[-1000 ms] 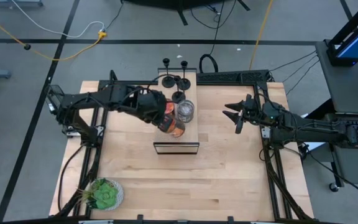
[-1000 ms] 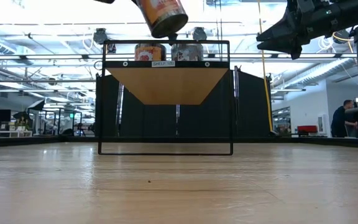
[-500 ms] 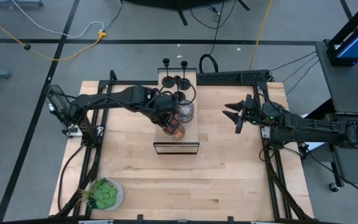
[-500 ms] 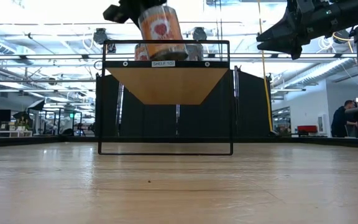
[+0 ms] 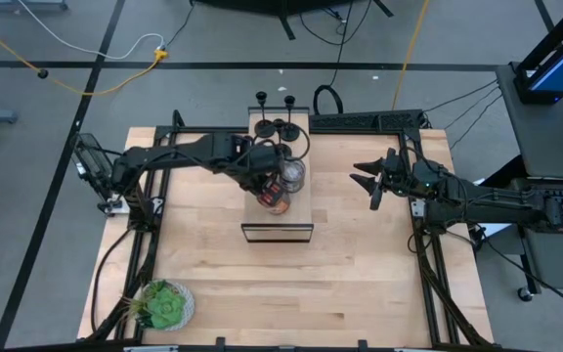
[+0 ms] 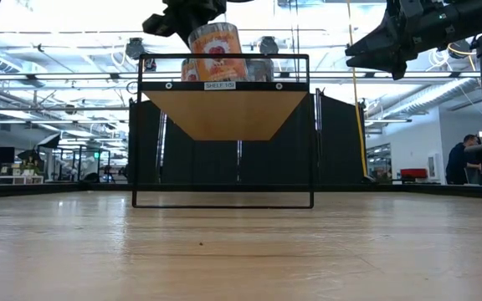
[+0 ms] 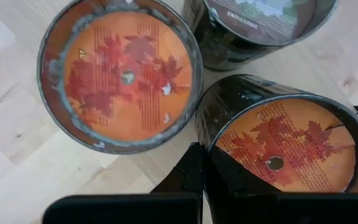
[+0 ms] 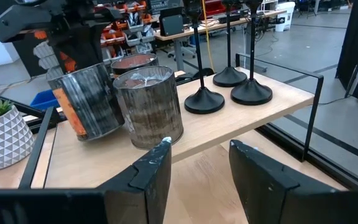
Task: Pick & Place candle stick holders
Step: Put the orange scented candle on the shelf
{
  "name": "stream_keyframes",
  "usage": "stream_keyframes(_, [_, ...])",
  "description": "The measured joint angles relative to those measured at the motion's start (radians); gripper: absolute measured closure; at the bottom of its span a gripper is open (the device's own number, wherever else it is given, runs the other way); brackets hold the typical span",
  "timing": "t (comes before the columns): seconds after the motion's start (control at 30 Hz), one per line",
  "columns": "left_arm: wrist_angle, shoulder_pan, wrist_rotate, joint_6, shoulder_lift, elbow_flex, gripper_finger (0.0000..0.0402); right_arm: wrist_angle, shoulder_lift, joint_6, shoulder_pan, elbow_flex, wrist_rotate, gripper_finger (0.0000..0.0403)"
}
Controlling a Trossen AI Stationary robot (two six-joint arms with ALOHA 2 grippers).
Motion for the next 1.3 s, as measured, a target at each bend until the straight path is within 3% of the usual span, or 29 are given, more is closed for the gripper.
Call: stream_keyframes(1.3, [0.05, 0.0, 0.003, 0.005, -0.005, 0.0, 0.0383, 0.0, 0.0, 0.0, 0.0, 0.0, -0.001, 0.0248])
